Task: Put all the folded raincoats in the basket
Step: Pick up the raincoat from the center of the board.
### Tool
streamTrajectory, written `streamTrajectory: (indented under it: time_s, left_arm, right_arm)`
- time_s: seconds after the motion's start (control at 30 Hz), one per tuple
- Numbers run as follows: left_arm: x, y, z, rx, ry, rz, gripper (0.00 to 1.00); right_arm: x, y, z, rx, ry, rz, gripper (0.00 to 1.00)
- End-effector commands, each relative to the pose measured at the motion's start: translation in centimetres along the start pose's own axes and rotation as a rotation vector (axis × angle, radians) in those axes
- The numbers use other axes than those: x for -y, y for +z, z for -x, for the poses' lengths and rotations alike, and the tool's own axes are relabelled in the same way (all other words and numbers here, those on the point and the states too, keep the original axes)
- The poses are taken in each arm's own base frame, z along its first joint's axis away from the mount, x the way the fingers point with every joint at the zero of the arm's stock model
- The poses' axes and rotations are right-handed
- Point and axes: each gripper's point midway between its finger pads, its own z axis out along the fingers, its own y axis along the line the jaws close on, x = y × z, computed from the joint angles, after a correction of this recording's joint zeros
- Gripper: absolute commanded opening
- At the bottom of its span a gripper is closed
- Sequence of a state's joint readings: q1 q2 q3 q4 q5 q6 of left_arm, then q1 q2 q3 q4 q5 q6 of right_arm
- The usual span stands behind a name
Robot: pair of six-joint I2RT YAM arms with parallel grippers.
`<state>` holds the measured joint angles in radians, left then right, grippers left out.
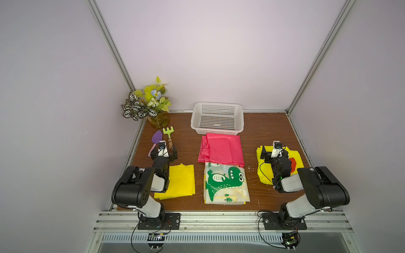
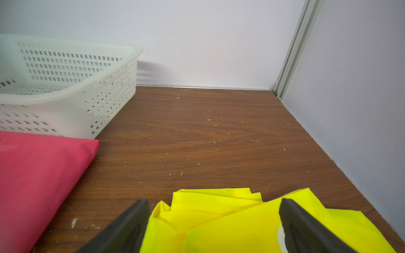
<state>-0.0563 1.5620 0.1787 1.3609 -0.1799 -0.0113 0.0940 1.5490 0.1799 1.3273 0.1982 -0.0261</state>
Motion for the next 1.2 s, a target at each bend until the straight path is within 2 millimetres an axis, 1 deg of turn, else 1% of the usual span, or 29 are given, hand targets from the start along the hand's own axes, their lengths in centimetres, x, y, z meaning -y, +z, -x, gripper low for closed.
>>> streamTrajectory:
  time_s: [0.0,0.03,0.1,0.13,0.17,0.23,0.27,0.3,0.33,0.37,0.4,0.43,0.47,0.5,0.57,0.6,0.67,0.73,0.8,0.87,0.93,1.03,1.07,1.1,1.17]
  left_arm:
    - [-0.5,0.2,0.7,0.018,-0.014,0.018,1.0]
    - [-1.2,0.3,1.1,0.021,-0.024,0.064,1.0]
    - [-3.2,0.2,2.3,0.003,-0.057,0.191,1.0]
    - [-3.8,0.1,3.0,0.005,-0.067,0.22,1.0]
    - [-4.0,0.0,3.7,0.005,-0.07,0.234,1.0]
    - [-4.4,-0.2,5.2,-0.01,-0.14,0.257,1.0]
    - [-4.0,0.1,5.8,-0.052,-0.148,0.233,1.0]
    - [-3.6,0.3,6.1,-0.107,-0.134,0.217,1.0]
    - [-3.9,0.4,6.5,-0.148,-0.148,0.24,1.0]
    - [-4.5,0.4,6.4,-0.195,-0.18,0.289,1.0]
    - [-5.1,0.3,6.6,-0.227,-0.202,0.336,1.0]
    - [-5.3,0.4,6.6,-0.253,-0.215,0.356,1.0]
    - [-5.3,0.5,6.6,-0.285,-0.236,0.365,1.0]
    - [-4.8,0.8,6.8,-0.309,-0.26,0.34,1.0]
    - [-3.3,1.4,6.6,-0.358,-0.319,0.274,1.0]
    - [-2.4,1.7,6.1,-0.389,-0.358,0.236,1.0]
    - [-0.4,1.9,5.0,-0.469,-0.382,0.145,1.0]
    - [-0.1,1.6,3.8,-0.532,-0.41,0.154,1.0]
    - [0.0,1.2,3.4,-0.573,-0.395,0.15,1.0]
    - [0.3,0.9,3.7,-0.579,-0.368,0.121,1.0]
    - [-0.6,0.6,4.1,-0.555,-0.432,0.165,1.0]
    - [0.6,0.6,4.5,-0.586,-0.504,0.062,1.0]
    - [1.5,0.7,4.7,-0.597,-0.51,0.012,1.0]
    - [2.3,0.7,4.8,-0.603,-0.514,-0.032,1.0]
    - [3.8,0.5,4.3,-0.639,-0.546,-0.11,1.0]
  right_arm:
    - [-0.1,0.4,1.6,0.053,0.011,0.01,1.0]
    - [0.0,0.3,1.7,0.058,0.009,0.005,1.0]
    - [0.6,0.1,2.3,0.066,0.012,-0.042,1.0]
    - [0.9,-0.1,2.8,0.076,0.015,-0.07,0.99]
    - [1.1,-0.2,3.3,0.071,0.009,-0.11,0.99]
    - [0.7,0.1,4.6,0.038,-0.007,-0.123,1.0]
    - [0.3,0.3,5.2,0.006,0.003,-0.106,1.0]
    - [0.2,0.3,5.8,-0.029,0.011,-0.103,1.0]
    - [0.4,0.2,5.8,-0.072,0.009,-0.113,1.0]
    - [1.7,-0.2,6.5,-0.065,0.062,-0.18,1.0]
    - [3.6,-0.9,6.9,-0.047,0.146,-0.29,1.0]
    - [4.9,-1.6,7.1,-0.033,0.201,-0.356,1.0]
    - [5.4,-2.0,7.2,-0.031,0.233,-0.357,1.0]
    - [5.2,-2.2,7.5,-0.03,0.248,-0.322,0.99]
    - [4.3,-2.3,7.5,-0.051,0.272,-0.257,1.0]
    - [3.9,-2.4,7.3,-0.076,0.284,-0.233,1.0]
    - [3.5,-2.6,6.8,-0.126,0.32,-0.22,0.99]
    - [3.2,-2.8,6.6,-0.167,0.347,-0.207,1.0]
    - [2.4,-2.8,6.5,-0.211,0.371,-0.174,1.0]
    - [0.9,-2.5,6.5,-0.265,0.361,-0.093,1.0]
    - [-0.8,-2.3,6.9,-0.325,0.359,-0.008,1.0]
    - [-3.3,-2.6,7.4,-0.397,0.361,0.125,0.99]
    - [-3.9,-2.8,7.6,-0.405,0.369,0.163,1.0]
    - [-4.5,-3.0,7.8,-0.409,0.375,0.195,1.0]
    - [-5.1,-3.5,7.9,-0.424,0.39,0.224,1.0]
